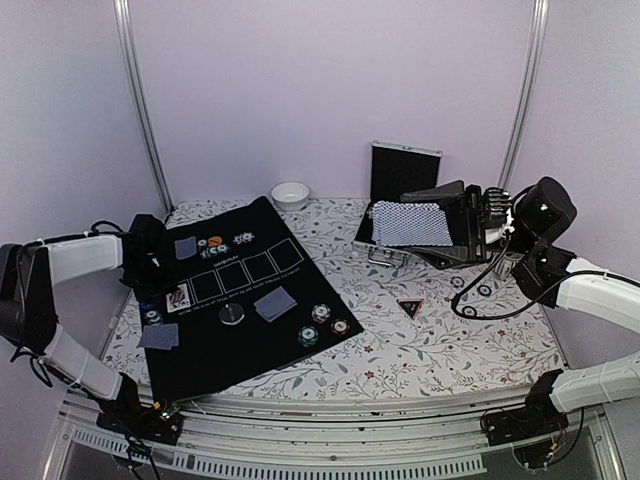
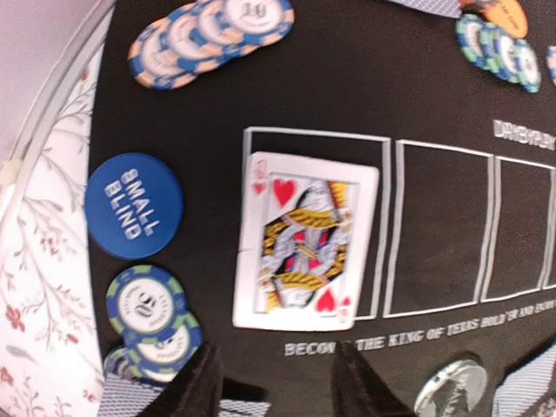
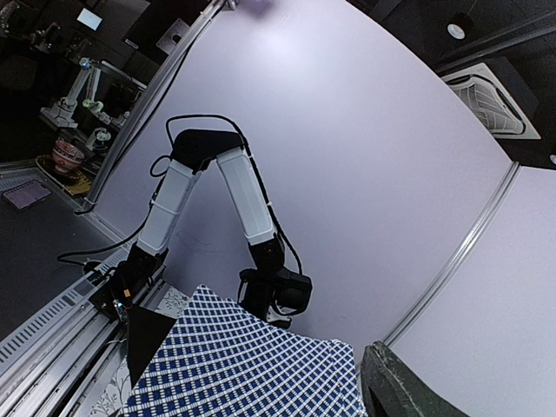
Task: Distribute texas hold em gaming equipment
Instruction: Adjust the poker card in the community card area.
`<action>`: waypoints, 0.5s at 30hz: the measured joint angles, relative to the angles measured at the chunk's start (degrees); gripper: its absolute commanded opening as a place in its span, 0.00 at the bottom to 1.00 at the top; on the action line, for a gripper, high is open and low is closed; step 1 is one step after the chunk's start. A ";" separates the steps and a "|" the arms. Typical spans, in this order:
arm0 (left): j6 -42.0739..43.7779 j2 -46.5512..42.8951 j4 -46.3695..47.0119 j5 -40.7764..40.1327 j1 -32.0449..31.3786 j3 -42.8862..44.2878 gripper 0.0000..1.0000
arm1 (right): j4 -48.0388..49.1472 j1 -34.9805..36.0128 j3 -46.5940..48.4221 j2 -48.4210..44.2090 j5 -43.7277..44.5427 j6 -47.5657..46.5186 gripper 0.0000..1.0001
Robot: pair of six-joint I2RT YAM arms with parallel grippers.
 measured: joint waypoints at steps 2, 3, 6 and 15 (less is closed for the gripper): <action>-1.05 -0.94 -0.61 -1.64 0.07 -1.36 0.21 | 0.00 0.00 0.00 0.00 0.00 0.00 0.62; -1.60 -1.14 -0.55 -2.12 0.22 -1.60 0.17 | 0.00 0.00 0.00 0.00 0.00 0.00 0.62; -1.49 -0.96 0.39 -2.16 1.36 -1.77 0.14 | 0.00 0.00 -0.02 0.00 0.02 0.00 0.62; -0.17 4.85 4.79 2.38 4.81 -5.62 0.00 | -0.04 0.00 -0.50 -0.39 0.26 -0.02 0.63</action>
